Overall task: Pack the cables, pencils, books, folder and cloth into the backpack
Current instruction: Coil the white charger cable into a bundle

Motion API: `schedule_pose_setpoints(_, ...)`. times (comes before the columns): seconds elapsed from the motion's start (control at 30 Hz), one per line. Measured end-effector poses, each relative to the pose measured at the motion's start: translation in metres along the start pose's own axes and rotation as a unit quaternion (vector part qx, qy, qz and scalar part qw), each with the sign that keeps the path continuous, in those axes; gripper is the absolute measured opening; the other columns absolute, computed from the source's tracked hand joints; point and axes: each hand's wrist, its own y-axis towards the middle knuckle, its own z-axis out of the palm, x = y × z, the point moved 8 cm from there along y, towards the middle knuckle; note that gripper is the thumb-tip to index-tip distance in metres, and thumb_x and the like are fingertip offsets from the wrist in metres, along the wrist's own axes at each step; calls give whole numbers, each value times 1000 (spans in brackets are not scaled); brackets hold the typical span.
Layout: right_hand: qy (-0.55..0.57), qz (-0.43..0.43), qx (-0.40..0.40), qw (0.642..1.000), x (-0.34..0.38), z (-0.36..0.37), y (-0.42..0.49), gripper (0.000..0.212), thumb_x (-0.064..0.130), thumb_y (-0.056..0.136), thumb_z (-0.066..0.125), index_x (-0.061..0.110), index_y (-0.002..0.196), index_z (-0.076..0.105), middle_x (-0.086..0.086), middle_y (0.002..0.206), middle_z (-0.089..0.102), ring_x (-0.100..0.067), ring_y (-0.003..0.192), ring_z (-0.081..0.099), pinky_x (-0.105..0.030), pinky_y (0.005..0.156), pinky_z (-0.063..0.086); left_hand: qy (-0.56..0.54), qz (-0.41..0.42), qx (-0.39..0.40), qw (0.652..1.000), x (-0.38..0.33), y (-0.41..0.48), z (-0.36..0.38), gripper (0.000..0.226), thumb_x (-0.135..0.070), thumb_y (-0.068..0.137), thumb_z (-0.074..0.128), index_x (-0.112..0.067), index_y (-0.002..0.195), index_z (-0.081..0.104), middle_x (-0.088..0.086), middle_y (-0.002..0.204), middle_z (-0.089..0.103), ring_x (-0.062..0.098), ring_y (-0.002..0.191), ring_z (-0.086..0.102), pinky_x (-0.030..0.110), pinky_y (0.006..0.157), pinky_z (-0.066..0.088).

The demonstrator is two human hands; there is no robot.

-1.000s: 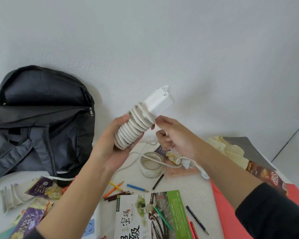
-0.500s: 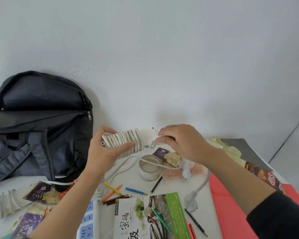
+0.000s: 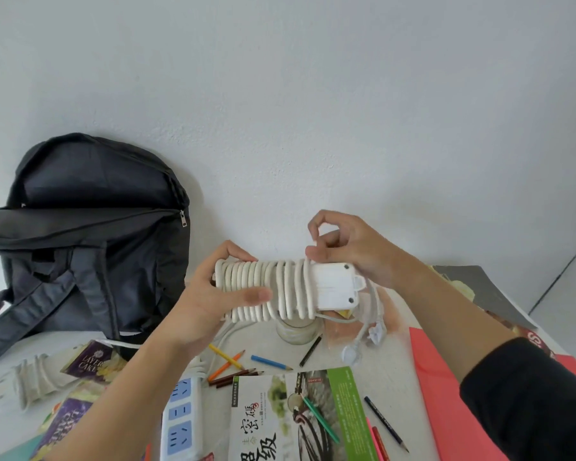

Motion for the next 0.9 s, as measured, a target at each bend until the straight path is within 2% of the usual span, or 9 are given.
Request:
schedule_pose_setpoints(0.07, 106, 23, 29, 994, 5, 6, 0, 14, 4, 100, 56, 7, 86, 53, 3, 63, 60, -8, 51, 51, -18, 51, 42, -83, -22, 12, 996, 6, -1, 11, 49, -15, 56, 90, -14, 93, 58, 11, 91, 63, 27, 79, 66, 39, 65, 58)
schedule_pose_setpoints(0.13, 147, 45, -33, 987, 0, 8, 5, 30, -5, 102, 42, 11, 79, 53, 8, 61, 57, -6, 51, 52, -19, 51, 43, -162, -32, -4, 986, 11, 1, 18, 54, -19, 52, 93, -16, 93, 58, 9, 95, 66, 23, 83, 69, 35, 68, 59)
schedule_pose_setpoints(0.27, 115, 84, -79, 987, -28, 28, 0, 41, 22, 109, 45, 20, 68, 52, 4, 55, 29, -11, 45, 21, -25, 47, 17, -312, -6, -109, 944, 5, 9, 6, 47, -19, 70, 85, -12, 109, 60, 6, 103, 71, 19, 92, 72, 33, 85, 61)
schedule_pose_setpoints(0.37, 41, 111, -66, 991, -34, 39, -9, 42, 40, 110, 40, 18, 73, 40, 6, 57, 27, -10, 47, 20, -22, 44, 18, -210, 60, -175, 960, -17, 16, -12, 50, -20, 64, 89, -15, 102, 56, 6, 101, 66, 19, 90, 68, 33, 77, 60)
schedule_pose_setpoints(0.43, -114, 102, -47, 987, -28, 40, -10, 44, 42, 109, 42, 15, 74, 40, 6, 56, 33, -9, 47, 26, -23, 47, 27, -167, 87, -217, 958, -23, 16, -22, 53, -15, 62, 93, -17, 98, 55, 4, 97, 64, 17, 88, 66, 33, 75, 57)
schedule_pose_setpoints(0.5, -266, 103, -24, 958, -25, 39, -13, 43, 42, 107, 45, 13, 75, 43, 1, 58, 40, -12, 50, 35, -30, 56, 33, -120, 117, -270, 948, -29, 15, -34, 49, -14, 65, 92, -17, 97, 55, 1, 94, 63, 14, 86, 65, 32, 75, 56)
schedule_pose_setpoints(0.63, -379, 38, -61, 923, -5, 25, -15, 47, 40, 102, 58, 8, 69, 49, -9, 57, 47, -15, 50, 38, -30, 55, 32, 117, 157, -305, 932, -35, 15, -53, 50, -17, 70, 94, -10, 100, 55, 7, 94, 63, 12, 82, 62, 34, 69, 58)
schedule_pose_setpoints(0.73, -376, -28, -99, 921, 16, 13, -12, 38, 34, 98, 66, 12, 69, 57, 1, 54, 46, -12, 52, 38, -26, 54, 30, 154, 114, -254, 948, -18, 16, -55, 60, -24, 61, 98, -8, 101, 57, 1, 88, 62, 13, 77, 60, 38, 69, 54)
schedule_pose_setpoints(0.9, -257, -90, -106, 956, 27, -1, -11, 23, 22, 94, 73, 9, 76, 66, -5, 69, 54, -8, 62, 39, -18, 63, 33, 138, 51, -144, 979, -6, 17, -55, 67, -36, 49, 96, -9, 96, 57, 11, 84, 58, 26, 74, 58, 43, 67, 51)
